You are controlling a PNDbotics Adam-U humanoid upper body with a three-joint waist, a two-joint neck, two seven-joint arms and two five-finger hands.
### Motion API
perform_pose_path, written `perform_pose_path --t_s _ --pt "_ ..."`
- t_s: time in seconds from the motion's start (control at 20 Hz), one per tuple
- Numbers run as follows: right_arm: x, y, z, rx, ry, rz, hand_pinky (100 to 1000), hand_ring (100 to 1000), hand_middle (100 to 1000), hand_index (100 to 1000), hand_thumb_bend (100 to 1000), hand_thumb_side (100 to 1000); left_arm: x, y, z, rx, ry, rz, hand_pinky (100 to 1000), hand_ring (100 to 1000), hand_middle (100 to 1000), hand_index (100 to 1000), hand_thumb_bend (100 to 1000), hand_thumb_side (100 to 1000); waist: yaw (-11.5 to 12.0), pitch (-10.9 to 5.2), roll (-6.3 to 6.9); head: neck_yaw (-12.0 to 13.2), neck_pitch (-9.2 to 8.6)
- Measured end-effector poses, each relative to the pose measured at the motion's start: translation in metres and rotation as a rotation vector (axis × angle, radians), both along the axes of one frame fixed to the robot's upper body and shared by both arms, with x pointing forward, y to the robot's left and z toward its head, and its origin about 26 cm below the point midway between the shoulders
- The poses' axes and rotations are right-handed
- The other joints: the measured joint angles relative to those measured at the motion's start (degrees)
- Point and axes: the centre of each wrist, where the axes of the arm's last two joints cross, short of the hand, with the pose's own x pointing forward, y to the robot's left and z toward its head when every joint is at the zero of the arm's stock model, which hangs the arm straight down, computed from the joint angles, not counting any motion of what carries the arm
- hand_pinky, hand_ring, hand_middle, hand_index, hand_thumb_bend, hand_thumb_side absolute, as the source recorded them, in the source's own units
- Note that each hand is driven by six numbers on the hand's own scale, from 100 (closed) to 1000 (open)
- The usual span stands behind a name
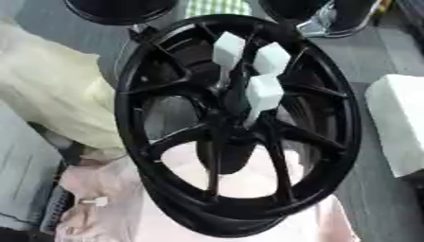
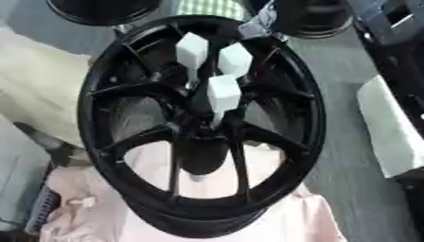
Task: Pull the pin out of the wheel hub.
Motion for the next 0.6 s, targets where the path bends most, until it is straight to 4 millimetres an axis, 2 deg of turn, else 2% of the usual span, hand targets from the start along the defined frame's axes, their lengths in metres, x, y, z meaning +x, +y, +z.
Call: perform_pose_path --t_s 0.25,0.6 --pt "-0.001 0.000 -0.004 -0.007 0.002 0.001 786 779 711 790 457 381 0.000 0.000 0.000 0.000 0.000 0.000 522 522 523 661 127 878 -0.2 0.00 0.00 0.4 0.00" --pt "-0.002 0.002 -0.013 -0.038 0.002 -0.007 786 780 712 792 431 287 0.000 0.000 -0.001 0.002 0.003 0.002 521 522 524 661 126 882 -0.2 0.16 -0.23 0.9 0.00"
